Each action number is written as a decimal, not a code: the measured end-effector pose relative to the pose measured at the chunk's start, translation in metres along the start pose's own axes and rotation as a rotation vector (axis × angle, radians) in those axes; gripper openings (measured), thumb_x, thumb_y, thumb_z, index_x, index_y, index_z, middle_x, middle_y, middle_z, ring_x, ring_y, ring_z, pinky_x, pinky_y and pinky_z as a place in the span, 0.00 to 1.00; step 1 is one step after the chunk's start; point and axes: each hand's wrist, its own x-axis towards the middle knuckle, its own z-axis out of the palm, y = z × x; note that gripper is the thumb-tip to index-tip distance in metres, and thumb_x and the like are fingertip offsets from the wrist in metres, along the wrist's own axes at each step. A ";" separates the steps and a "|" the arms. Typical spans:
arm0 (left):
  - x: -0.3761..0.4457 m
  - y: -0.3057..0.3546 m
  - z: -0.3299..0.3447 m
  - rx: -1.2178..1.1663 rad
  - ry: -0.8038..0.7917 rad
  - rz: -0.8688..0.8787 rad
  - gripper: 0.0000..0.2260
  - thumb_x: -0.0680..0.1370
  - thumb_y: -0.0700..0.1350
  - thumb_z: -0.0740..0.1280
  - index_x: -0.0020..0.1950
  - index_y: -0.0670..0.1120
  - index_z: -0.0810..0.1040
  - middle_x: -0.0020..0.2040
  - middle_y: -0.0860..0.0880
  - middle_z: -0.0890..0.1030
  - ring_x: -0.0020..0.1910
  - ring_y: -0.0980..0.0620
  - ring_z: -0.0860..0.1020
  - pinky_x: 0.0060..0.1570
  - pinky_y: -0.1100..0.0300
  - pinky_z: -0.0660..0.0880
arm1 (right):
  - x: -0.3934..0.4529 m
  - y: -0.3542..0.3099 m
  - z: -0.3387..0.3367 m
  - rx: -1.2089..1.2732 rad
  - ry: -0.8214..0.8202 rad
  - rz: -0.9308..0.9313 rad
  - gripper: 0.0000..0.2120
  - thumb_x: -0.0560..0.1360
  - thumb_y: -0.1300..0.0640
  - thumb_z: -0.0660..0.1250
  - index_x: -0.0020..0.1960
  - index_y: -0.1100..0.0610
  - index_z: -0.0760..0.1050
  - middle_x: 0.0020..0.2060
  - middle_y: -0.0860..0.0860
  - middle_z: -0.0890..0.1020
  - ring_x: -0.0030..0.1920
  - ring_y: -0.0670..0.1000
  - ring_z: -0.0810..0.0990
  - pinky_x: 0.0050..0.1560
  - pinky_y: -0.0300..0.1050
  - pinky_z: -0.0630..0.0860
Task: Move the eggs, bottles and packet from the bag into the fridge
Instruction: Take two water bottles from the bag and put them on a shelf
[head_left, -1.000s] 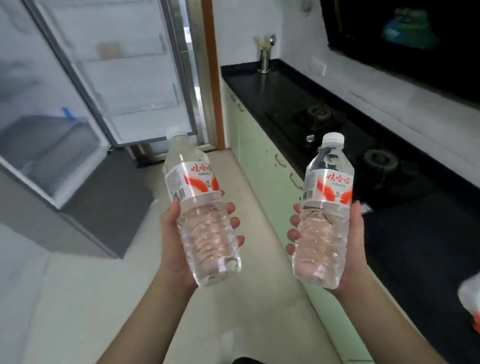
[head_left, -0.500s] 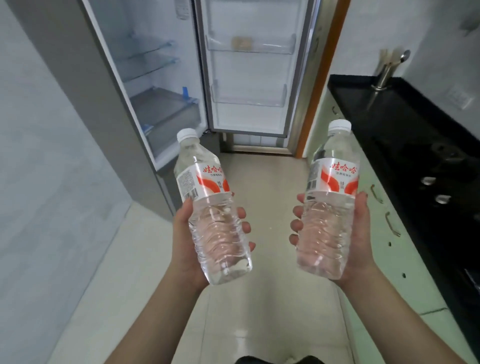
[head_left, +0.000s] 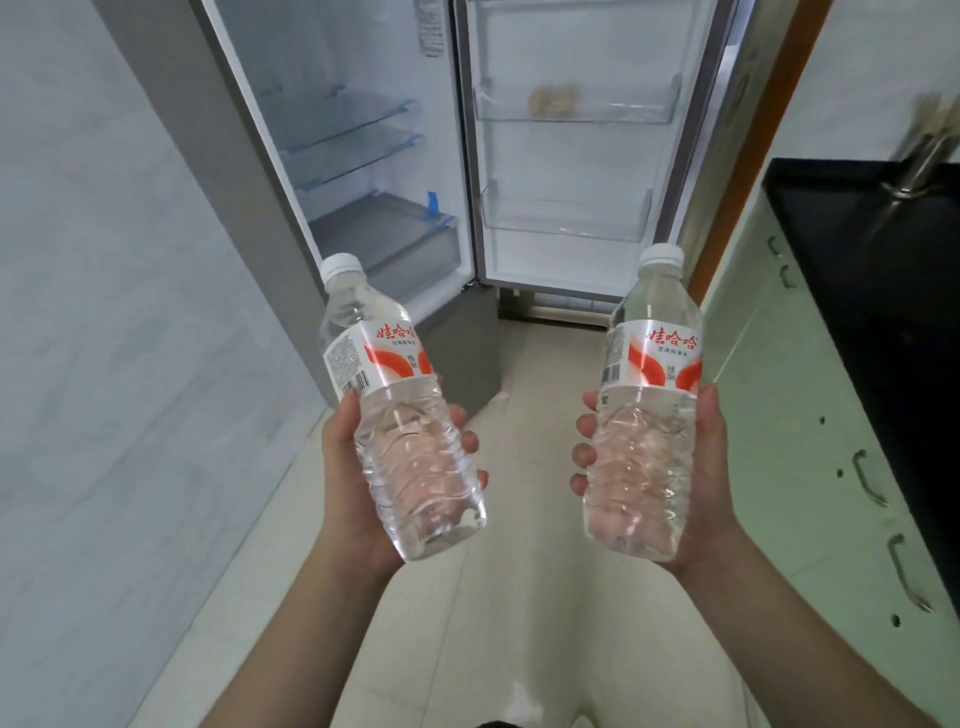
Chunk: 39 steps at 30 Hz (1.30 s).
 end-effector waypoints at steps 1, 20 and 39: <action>0.010 0.000 0.003 0.009 0.018 0.014 0.24 0.61 0.60 0.75 0.47 0.44 0.82 0.41 0.45 0.83 0.38 0.46 0.82 0.39 0.50 0.80 | 0.008 -0.009 -0.003 0.009 -0.004 0.011 0.37 0.61 0.29 0.68 0.53 0.60 0.80 0.41 0.55 0.80 0.36 0.53 0.80 0.39 0.47 0.79; 0.136 0.073 -0.068 0.280 0.041 0.032 0.29 0.67 0.59 0.76 0.55 0.38 0.80 0.47 0.42 0.83 0.46 0.46 0.82 0.49 0.50 0.79 | 0.198 -0.046 -0.010 -0.279 -0.105 0.075 0.38 0.52 0.30 0.77 0.52 0.56 0.83 0.44 0.55 0.83 0.41 0.54 0.83 0.43 0.51 0.81; 0.294 0.175 -0.132 0.872 0.347 0.300 0.28 0.68 0.52 0.74 0.64 0.44 0.74 0.54 0.41 0.83 0.53 0.40 0.82 0.53 0.44 0.79 | 0.366 -0.096 -0.007 -0.904 0.121 -0.266 0.24 0.60 0.40 0.79 0.48 0.53 0.79 0.41 0.61 0.81 0.37 0.58 0.81 0.40 0.49 0.77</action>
